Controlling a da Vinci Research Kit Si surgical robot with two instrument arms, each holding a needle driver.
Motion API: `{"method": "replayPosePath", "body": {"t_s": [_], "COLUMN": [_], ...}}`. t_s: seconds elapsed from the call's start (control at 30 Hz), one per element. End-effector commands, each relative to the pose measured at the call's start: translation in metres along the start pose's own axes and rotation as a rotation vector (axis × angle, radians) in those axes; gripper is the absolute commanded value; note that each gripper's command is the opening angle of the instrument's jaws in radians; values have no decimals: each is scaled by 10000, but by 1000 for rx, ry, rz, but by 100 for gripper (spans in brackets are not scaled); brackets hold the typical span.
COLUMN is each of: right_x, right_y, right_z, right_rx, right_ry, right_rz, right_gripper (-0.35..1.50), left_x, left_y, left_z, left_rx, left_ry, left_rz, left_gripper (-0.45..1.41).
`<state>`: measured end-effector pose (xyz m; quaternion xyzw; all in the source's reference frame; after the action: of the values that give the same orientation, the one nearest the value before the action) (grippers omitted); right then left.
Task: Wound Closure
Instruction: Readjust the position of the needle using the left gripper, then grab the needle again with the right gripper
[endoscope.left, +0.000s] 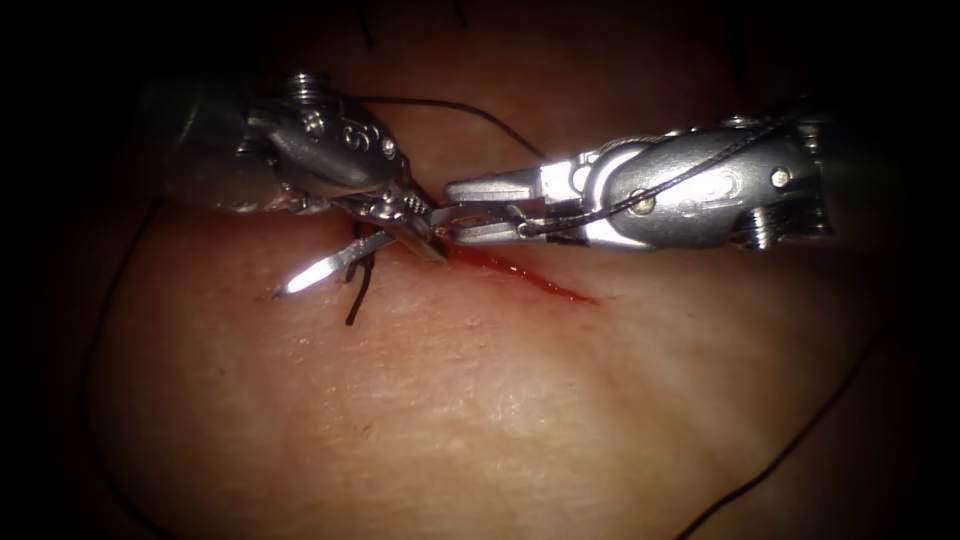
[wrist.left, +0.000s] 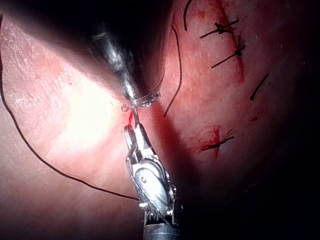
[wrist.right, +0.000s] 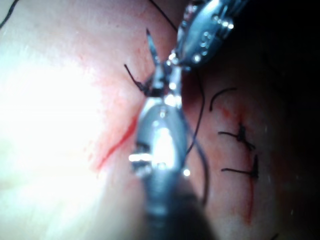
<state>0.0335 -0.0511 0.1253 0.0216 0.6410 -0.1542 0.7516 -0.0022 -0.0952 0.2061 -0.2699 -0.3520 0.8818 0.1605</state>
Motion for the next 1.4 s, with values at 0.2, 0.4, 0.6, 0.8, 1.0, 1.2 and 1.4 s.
{"method": "replayPosePath", "body": {"t_s": [0.2, 0.4, 0.6, 0.8, 1.0, 1.2, 1.4], "right_x": [-8, -9, -8, -7, -8, -12, -17], "right_y": [7, 11, 6, -3, -2, 1, 3], "right_z": [4, -3, -9, -1, 12, 21, 17], "right_rx": [-73, -220, -339, -457, -556, -633, -701], "right_ry": [-52, -77, -51, 38, 57, 39, 31], "right_rz": [94, 342, 485, 663, 807, 833, 838], "right_gripper": [15, 121, 128, 128, 116, 116, 104], "left_x": [2, 5, 6, 8, 9, 10, 16], "left_y": [-3, -6, -6, -5, -2, 2, 7], "left_z": [2, -3, -3, -2, 1, 4, 7], "left_rx": [-20, -33, -65, -74, -81, -68, -64], "left_ry": [82, 218, 354, 454, 564, 613, 635], "left_rz": [-28, -101, -177, -204, -223, -225, -228], "left_gripper": [-45, -45, -45, -45, -45, -45, -45]}}
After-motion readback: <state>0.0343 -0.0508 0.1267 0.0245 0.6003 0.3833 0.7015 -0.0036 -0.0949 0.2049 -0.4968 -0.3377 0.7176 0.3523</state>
